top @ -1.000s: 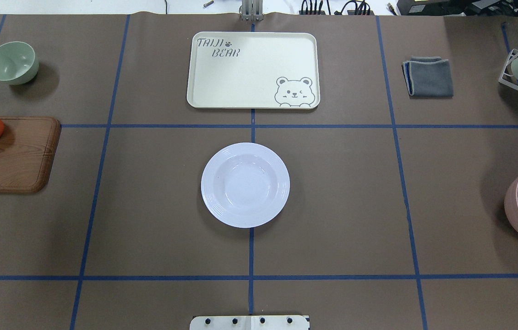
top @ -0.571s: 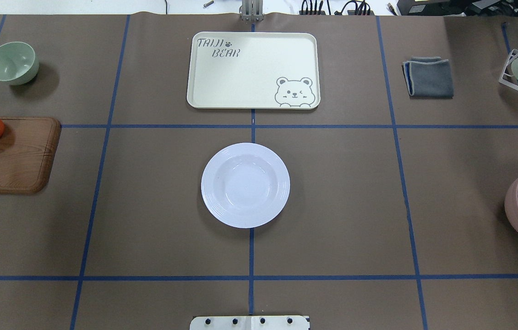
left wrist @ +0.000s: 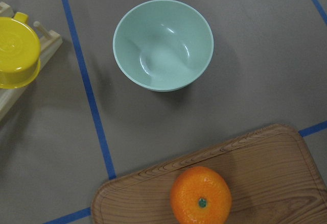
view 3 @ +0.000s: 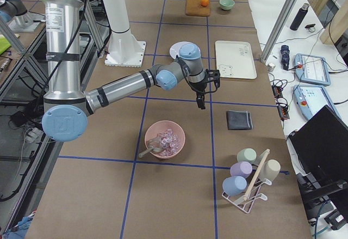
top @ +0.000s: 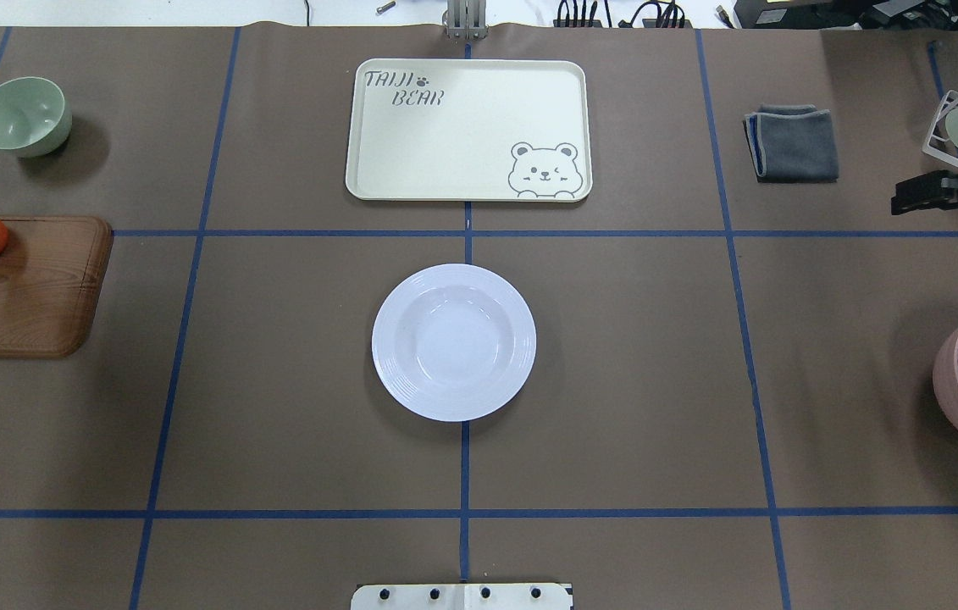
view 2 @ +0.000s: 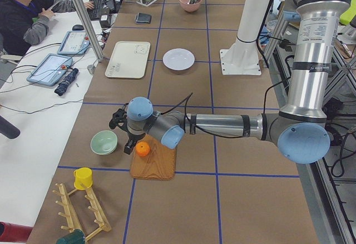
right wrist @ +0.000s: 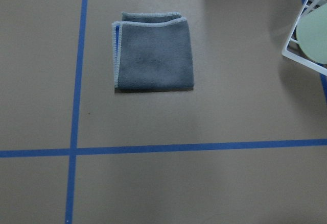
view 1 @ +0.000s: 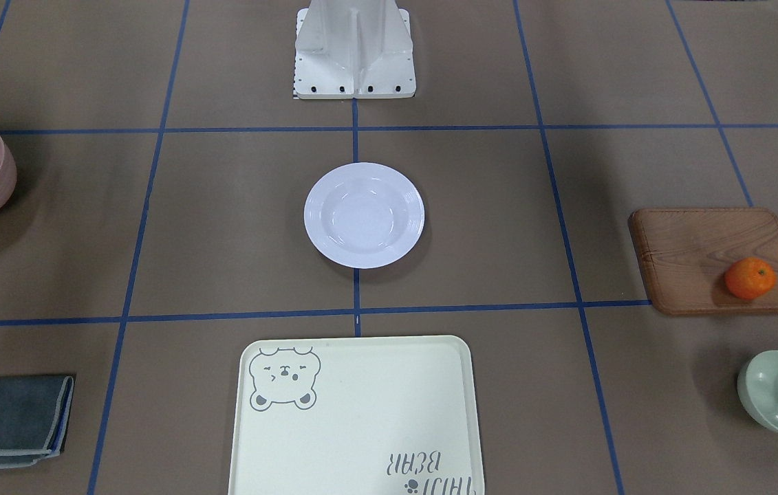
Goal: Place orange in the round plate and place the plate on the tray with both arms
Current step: 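Reach the left gripper to the orange while the right arm moves in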
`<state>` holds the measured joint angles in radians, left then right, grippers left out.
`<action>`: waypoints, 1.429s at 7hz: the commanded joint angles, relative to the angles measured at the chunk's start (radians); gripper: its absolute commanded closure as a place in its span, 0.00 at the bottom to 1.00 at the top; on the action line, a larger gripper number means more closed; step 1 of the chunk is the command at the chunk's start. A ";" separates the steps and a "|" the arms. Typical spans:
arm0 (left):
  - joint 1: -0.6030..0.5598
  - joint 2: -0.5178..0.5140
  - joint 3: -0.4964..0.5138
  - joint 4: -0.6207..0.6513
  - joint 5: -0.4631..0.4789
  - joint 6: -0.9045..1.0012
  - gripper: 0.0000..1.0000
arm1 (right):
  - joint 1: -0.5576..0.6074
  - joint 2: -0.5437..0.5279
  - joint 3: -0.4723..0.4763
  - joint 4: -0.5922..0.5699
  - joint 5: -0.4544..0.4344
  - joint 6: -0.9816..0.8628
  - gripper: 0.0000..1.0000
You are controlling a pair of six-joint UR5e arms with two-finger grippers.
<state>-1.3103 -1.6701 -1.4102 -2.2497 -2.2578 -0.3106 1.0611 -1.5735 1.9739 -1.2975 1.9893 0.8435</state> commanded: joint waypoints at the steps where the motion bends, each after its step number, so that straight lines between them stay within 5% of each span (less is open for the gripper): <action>1: 0.075 -0.023 0.075 -0.096 0.055 -0.100 0.01 | -0.096 0.030 0.003 -0.002 -0.063 0.124 0.00; 8: 0.172 -0.025 0.129 -0.102 0.124 -0.100 0.04 | -0.113 0.032 0.002 -0.002 -0.073 0.124 0.00; 9: 0.174 -0.025 0.129 -0.103 0.124 -0.099 0.27 | -0.112 0.032 0.002 -0.002 -0.073 0.124 0.00; 10: 0.174 -0.028 0.128 -0.102 0.122 -0.087 0.79 | -0.113 0.032 0.002 -0.002 -0.073 0.124 0.00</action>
<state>-1.1388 -1.6953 -1.2813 -2.3524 -2.1359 -0.4071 0.9492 -1.5415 1.9758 -1.2993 1.9165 0.9679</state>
